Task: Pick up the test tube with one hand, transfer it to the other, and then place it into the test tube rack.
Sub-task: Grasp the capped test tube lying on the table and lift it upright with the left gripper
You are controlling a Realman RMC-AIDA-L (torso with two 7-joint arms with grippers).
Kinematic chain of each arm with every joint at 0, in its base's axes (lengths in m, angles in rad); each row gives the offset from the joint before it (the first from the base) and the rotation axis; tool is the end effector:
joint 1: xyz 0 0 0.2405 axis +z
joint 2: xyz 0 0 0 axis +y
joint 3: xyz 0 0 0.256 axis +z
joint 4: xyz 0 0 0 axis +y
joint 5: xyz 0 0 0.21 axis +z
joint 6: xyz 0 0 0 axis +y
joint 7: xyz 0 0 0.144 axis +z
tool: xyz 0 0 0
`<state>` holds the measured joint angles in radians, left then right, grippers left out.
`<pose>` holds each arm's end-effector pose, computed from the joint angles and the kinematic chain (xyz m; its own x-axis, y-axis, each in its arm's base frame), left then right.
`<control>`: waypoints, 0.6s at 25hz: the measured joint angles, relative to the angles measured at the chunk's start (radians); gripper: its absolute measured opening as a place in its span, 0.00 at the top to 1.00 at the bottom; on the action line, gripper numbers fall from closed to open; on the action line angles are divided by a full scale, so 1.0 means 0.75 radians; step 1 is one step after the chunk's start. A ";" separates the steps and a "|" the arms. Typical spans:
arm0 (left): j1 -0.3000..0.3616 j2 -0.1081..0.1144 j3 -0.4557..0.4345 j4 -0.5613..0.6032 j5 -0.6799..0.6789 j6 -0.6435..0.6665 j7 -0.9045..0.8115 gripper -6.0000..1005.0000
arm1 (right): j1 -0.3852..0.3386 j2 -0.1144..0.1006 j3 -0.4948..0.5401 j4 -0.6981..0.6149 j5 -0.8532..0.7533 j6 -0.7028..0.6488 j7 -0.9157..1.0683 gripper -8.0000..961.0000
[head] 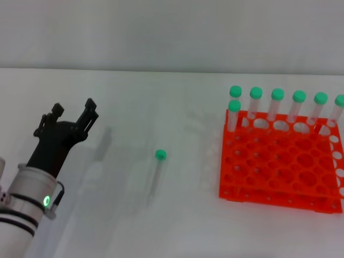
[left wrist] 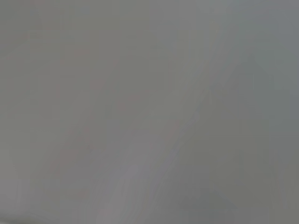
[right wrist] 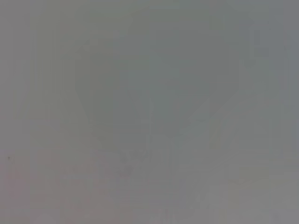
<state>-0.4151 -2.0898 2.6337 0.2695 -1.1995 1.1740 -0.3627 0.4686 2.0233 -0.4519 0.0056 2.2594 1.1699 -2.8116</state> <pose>-0.3109 0.3175 -0.0438 0.4294 0.0309 0.9026 0.8922 -0.1696 -0.4186 0.3731 0.3326 0.0387 0.6671 0.0182 -0.7447 -0.7449 0.0102 -0.6670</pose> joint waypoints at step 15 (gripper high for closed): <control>-0.295 0.109 -0.077 -0.346 0.332 0.010 -0.635 0.13 | -0.013 -0.007 0.066 -0.017 0.002 0.000 -0.007 0.14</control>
<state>-0.6364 -2.0079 2.5761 0.0098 -0.9504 1.1817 -0.8390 0.4587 2.0177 -0.4022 -0.0071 2.2610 1.1701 -2.8167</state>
